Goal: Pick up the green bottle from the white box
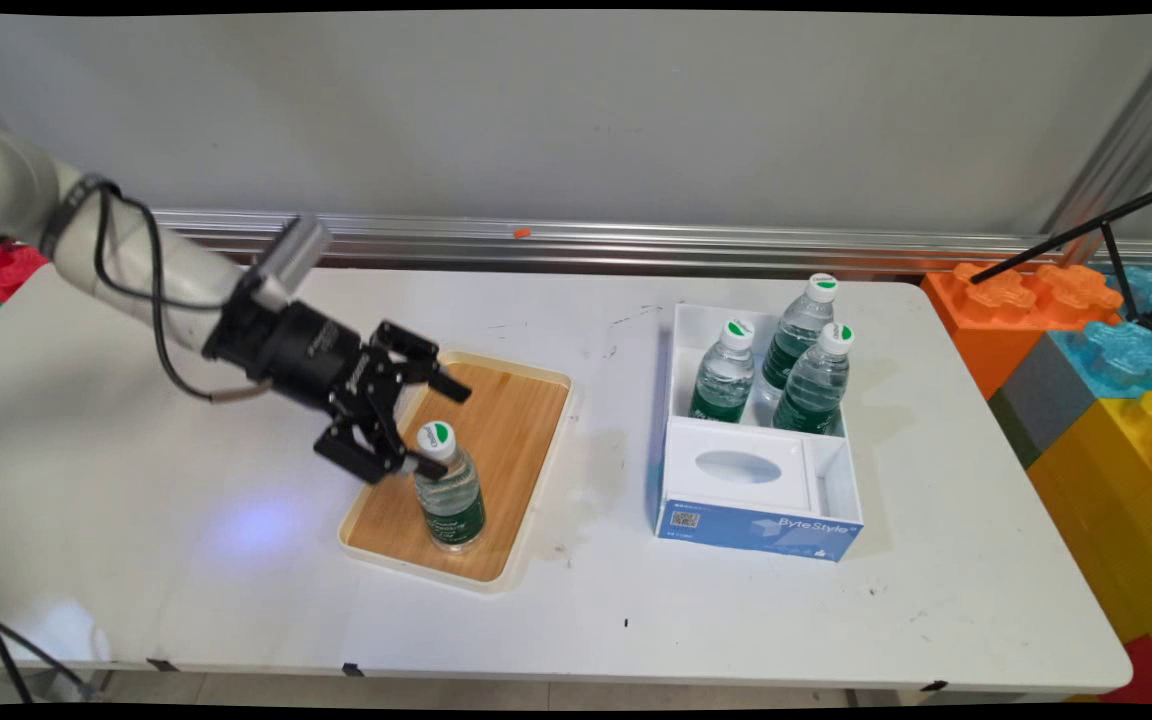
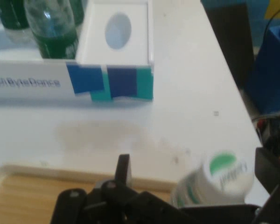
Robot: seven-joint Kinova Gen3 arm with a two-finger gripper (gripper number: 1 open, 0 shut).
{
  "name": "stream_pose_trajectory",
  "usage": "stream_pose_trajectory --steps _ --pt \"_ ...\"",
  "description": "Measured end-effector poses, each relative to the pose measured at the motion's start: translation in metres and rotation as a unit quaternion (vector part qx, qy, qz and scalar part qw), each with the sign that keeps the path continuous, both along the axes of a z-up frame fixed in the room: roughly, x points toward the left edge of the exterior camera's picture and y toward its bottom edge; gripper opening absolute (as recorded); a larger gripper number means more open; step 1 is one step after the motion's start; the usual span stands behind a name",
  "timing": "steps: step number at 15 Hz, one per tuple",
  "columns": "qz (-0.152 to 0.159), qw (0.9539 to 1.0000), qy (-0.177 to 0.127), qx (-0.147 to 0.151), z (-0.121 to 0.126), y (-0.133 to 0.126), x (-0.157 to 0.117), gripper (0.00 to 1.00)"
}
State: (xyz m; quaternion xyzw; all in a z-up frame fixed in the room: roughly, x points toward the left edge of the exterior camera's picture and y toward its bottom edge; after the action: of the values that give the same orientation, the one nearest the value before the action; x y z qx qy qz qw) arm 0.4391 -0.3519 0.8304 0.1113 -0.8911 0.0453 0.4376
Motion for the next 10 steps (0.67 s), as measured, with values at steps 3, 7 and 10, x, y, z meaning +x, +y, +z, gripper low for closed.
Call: stream_pose_trajectory --steps 3,7,10 --pt "0.004 0.9999 0.01 -0.007 0.035 -0.014 -0.008 1.0" --pt "0.011 0.9996 0.01 -0.025 0.068 -0.043 -0.029 1.0" --pt "0.02 0.9992 -0.007 -0.035 0.075 -0.078 -0.047 1.0"
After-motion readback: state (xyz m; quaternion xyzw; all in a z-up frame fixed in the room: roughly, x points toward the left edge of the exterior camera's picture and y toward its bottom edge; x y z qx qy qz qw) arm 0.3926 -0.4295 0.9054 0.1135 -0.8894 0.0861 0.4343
